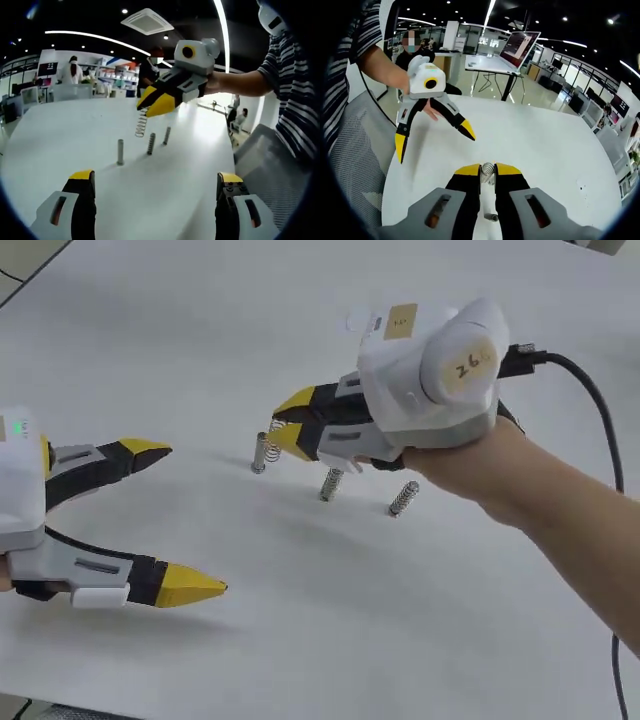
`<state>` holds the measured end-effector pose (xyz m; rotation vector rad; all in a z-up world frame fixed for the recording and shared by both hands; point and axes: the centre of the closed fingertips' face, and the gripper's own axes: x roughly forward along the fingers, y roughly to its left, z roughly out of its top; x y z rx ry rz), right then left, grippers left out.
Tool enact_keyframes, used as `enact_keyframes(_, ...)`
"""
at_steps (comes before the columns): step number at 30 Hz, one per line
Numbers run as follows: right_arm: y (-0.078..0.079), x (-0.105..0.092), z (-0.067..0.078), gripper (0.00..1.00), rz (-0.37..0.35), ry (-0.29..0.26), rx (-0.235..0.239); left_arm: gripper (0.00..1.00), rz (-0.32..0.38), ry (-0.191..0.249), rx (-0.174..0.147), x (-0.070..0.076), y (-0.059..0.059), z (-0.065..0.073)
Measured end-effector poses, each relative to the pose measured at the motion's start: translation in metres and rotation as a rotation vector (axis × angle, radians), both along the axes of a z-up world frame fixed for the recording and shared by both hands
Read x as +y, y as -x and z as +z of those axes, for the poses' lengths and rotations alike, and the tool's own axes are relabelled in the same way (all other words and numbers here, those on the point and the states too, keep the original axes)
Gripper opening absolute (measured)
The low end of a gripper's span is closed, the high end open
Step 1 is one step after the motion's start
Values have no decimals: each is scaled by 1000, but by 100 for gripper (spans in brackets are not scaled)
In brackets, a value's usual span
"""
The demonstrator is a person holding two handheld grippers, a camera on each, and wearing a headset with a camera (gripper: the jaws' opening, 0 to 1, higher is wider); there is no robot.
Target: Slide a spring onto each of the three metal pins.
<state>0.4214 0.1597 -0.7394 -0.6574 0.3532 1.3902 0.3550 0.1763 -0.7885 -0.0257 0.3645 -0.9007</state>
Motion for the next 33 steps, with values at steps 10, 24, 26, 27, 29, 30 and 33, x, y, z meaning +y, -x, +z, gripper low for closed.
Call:
enact_keyframes(10,-36,10,1,7,-96,-47,35,98,2,-8,10,1,0,-4)
enact_keyframes(24,-34,16,-25,7,-101,1,74,97,13,-27,20,8,2,-7)
enact_keyframes(26,-34,16,-30,7,-103,4,83,97,15,-28,25,8,3,-9)
enact_keyframes(27,-34,16,-31,7,-105,6,86,97,16,-27,25,8,3,-9)
enact_keyframes(29,-31,13,-39,7,-110,28,104,96,17,-25,27,8,3,-9)
enact_keyframes(30,-30,13,-41,7,-113,31,113,96,17,-27,29,8,4,-10)
enact_keyframes(33,-25,13,-49,7,-123,31,148,96,17,-26,30,7,4,-10)
